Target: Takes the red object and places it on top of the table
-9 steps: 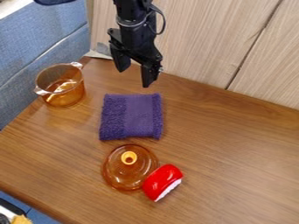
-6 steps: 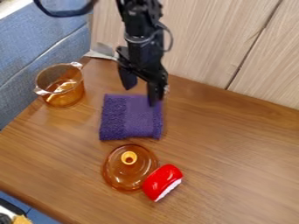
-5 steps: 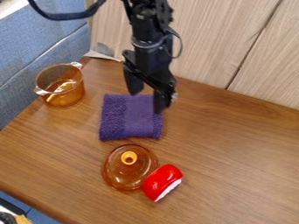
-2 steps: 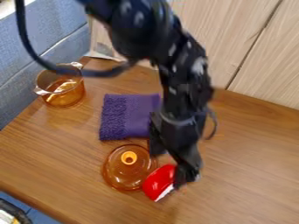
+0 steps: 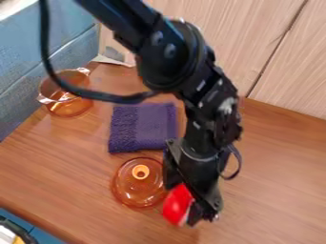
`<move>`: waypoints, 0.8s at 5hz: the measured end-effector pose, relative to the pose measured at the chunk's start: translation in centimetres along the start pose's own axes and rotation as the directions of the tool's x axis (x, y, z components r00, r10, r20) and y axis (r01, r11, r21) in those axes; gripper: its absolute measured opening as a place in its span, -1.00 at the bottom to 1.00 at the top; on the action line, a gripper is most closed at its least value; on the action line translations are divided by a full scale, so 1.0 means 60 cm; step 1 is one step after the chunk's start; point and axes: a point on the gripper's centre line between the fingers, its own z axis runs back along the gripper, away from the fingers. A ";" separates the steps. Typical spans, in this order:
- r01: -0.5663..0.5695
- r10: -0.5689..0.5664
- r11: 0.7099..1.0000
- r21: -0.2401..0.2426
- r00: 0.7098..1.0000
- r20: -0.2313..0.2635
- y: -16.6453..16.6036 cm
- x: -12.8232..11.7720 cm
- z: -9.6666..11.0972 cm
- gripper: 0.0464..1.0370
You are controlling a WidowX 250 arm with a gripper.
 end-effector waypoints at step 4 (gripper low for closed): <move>-0.006 0.007 1.000 0.021 0.998 -0.060 0.013 -0.001 -0.028 0.10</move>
